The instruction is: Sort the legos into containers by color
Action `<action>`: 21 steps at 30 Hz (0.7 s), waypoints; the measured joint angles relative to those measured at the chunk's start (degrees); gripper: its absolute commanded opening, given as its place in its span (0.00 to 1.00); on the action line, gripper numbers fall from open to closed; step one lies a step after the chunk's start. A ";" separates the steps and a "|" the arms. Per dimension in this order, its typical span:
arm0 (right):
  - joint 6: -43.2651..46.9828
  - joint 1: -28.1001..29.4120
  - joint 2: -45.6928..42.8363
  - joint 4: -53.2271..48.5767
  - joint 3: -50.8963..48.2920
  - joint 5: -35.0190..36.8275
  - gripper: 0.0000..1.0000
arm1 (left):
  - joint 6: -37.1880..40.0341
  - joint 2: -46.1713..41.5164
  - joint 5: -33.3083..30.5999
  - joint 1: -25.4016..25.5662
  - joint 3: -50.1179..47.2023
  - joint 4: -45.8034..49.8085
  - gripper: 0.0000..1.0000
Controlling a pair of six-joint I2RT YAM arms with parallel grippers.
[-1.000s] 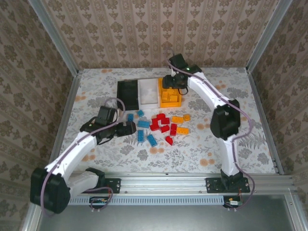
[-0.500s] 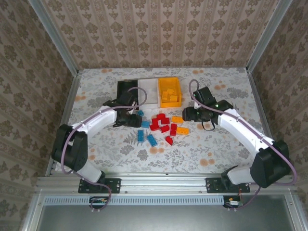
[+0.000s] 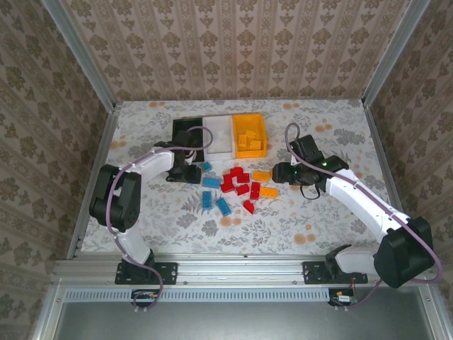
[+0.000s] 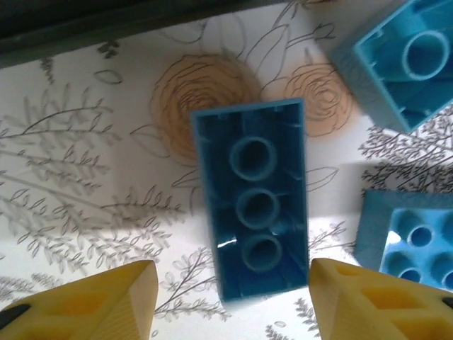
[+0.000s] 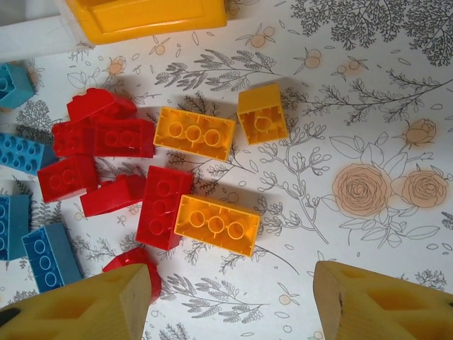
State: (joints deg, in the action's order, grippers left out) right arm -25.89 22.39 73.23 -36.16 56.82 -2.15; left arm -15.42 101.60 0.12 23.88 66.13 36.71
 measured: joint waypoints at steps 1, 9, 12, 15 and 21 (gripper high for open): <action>-0.09 0.00 0.04 0.11 0.00 -0.07 0.63 | 0.13 0.63 0.07 0.07 0.33 -0.26 0.55; -1.40 0.00 1.38 0.44 0.00 -1.53 0.63 | 0.94 4.44 -0.15 0.07 0.87 -1.49 0.40; -1.57 0.00 1.40 0.46 0.00 -1.62 0.63 | 1.31 4.46 -0.02 0.02 1.03 -1.64 0.30; -1.60 0.00 1.40 0.46 0.00 -1.73 0.63 | 1.57 4.46 0.09 0.02 1.03 -1.90 0.27; -2.01 0.00 1.40 0.46 0.00 -1.77 0.63 | 1.79 4.42 0.37 0.02 1.03 -2.23 0.19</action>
State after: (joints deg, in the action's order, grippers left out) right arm -27.90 22.39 74.63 -35.70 56.82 -3.92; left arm -13.63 106.02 0.49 23.90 67.16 34.48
